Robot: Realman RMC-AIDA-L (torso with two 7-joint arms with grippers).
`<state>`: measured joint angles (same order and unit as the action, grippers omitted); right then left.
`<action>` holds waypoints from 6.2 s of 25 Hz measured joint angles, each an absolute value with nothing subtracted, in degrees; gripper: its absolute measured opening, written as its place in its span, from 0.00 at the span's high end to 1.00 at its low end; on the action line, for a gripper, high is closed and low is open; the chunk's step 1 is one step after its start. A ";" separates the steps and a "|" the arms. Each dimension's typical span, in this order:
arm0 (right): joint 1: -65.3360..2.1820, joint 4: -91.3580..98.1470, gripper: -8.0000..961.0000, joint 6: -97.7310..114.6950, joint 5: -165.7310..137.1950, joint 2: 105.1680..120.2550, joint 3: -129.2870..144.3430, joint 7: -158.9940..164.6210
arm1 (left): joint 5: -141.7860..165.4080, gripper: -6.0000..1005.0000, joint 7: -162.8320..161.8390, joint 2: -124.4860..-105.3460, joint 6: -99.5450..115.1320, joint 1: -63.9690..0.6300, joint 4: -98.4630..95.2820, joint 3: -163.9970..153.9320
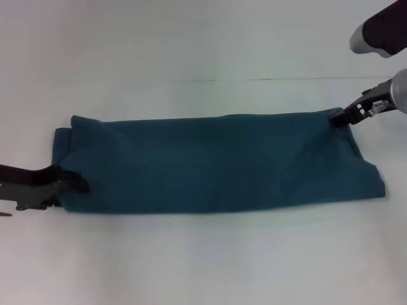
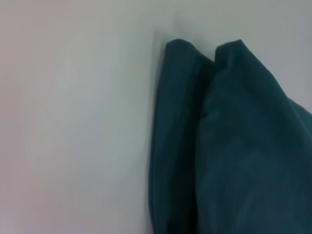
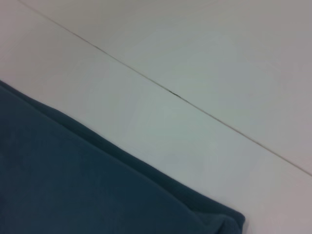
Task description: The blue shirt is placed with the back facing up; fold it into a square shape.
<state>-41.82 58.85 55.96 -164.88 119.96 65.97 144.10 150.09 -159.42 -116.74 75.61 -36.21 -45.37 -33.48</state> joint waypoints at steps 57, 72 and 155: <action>-43.37 10.31 0.98 52.02 -59.63 121.38 74.45 41.15 | 135.41 0.92 -151.69 -110.25 92.78 -53.32 -51.68 -35.05; -50.74 10.56 0.96 47.66 -59.59 121.60 89.60 54.39 | 135.08 0.92 -147.38 -110.87 95.30 -53.89 -51.12 -36.32; -22.90 75.42 0.84 84.89 -116.98 118.85 36.47 105.98 | 118.12 0.08 -127.43 -122.51 72.25 -42.74 -47.12 -51.84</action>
